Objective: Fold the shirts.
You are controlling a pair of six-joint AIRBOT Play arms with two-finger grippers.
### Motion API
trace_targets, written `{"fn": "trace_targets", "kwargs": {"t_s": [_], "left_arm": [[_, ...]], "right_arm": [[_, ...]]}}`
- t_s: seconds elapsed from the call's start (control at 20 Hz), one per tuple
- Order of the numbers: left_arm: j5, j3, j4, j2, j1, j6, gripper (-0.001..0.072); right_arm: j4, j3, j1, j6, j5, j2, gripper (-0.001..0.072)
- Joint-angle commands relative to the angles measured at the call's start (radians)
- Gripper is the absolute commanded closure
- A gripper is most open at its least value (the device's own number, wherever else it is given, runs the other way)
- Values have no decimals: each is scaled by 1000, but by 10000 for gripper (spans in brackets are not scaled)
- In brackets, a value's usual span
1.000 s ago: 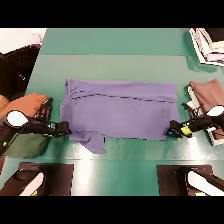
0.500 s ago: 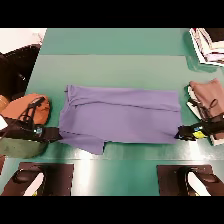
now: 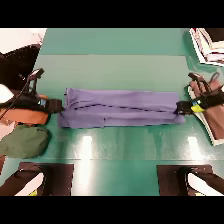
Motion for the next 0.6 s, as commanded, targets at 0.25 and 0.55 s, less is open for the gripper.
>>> {"fn": "trace_targets", "kwargs": {"t_s": [0.25, 0.55], "left_arm": [[281, 270, 1, -431, 0, 73, 682], [286, 311, -12, -494, 0, 69, 123]], "right_arm": [[0, 350, 10, 2, -45, -390, 693], [188, 505, -53, -24, -46, -525, 332]]}}
